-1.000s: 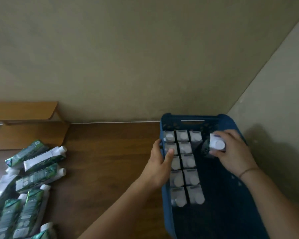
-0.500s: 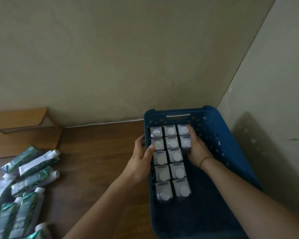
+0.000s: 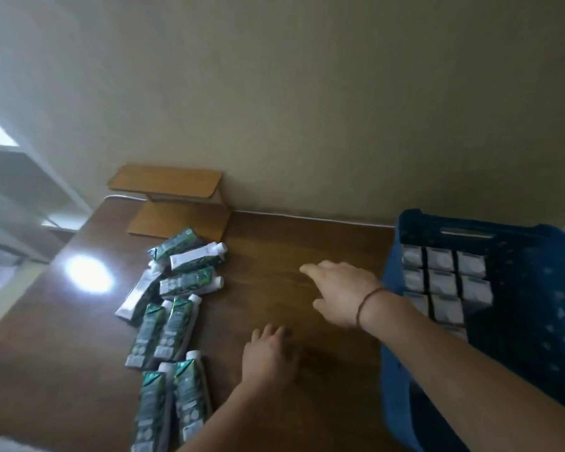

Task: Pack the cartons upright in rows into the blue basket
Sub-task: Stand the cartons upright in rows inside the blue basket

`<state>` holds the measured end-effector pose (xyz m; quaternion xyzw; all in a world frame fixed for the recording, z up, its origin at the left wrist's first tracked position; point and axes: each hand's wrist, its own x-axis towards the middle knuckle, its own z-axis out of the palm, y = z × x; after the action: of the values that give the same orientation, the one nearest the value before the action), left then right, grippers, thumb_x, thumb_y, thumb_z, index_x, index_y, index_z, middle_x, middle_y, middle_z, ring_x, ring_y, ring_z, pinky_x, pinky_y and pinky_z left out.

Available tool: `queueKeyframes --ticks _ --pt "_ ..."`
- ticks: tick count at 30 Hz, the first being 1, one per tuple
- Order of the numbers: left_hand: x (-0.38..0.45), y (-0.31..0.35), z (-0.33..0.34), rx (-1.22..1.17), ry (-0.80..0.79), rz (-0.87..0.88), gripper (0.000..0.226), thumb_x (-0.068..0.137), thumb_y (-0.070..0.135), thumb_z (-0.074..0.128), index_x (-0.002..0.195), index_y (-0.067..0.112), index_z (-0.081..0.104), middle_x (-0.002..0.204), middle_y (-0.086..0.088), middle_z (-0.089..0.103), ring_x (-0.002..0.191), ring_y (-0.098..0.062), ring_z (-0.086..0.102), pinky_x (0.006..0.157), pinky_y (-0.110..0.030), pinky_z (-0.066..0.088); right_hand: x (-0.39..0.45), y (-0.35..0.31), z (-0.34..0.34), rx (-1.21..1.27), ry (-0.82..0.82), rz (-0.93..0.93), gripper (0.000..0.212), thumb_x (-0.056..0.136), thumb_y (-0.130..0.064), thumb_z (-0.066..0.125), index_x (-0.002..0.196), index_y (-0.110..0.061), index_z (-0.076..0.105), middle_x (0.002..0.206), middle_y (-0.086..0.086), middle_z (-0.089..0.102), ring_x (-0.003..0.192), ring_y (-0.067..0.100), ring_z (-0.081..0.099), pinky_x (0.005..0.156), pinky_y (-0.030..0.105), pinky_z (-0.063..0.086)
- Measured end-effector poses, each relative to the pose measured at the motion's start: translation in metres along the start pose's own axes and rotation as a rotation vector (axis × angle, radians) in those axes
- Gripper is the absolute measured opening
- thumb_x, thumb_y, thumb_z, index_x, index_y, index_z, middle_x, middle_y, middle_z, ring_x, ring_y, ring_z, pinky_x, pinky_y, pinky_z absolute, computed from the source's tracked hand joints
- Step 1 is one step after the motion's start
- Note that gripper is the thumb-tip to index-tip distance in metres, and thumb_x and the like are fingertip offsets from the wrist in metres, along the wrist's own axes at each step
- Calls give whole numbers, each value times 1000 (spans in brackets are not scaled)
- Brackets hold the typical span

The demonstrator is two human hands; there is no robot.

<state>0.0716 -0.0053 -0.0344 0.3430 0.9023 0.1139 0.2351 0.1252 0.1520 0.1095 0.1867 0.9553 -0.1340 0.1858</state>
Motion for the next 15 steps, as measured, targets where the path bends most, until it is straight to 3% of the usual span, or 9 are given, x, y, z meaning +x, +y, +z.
queueKeyframes --ticks 3,6,10,13,15 --pt "-17 -55 -5 199 113 -51 41 91 45 47 131 34 49 139 3 45 124 -25 40 99 -40 39 32 -54 24 -47 -353 -96 67 94 -31 58 151 -31 23 149 4 41 128 27 48 95 42 50" --pt "-38 -100 -8 232 202 -127 44 85 47 51 126 31 53 134 -1 48 120 -27 45 95 -41 42 59 -95 50 -69 -497 -183 70 93 -32 60 152 -27 23 152 6 38 131 27 45 98 40 46" --pt "-63 -131 -5 119 373 -245 39 75 52 58 104 27 57 109 0 58 97 -26 58 78 -40 47 89 -134 94 126 -515 -205 73 91 -39 61 152 -22 24 152 9 39 135 27 42 106 34 38" --pt "-72 -138 0 59 416 -243 49 70 54 60 112 29 53 120 1 59 107 -22 59 87 -39 40 103 -155 128 345 -457 -120 62 94 -42 53 148 -20 33 145 9 48 131 26 47 105 30 38" --pt "-74 -137 3 24 446 -216 54 68 51 61 116 28 50 124 0 59 111 -21 60 93 -39 32 107 -166 144 435 -418 -77 44 98 -39 47 136 -17 49 138 9 54 127 26 50 102 29 39"
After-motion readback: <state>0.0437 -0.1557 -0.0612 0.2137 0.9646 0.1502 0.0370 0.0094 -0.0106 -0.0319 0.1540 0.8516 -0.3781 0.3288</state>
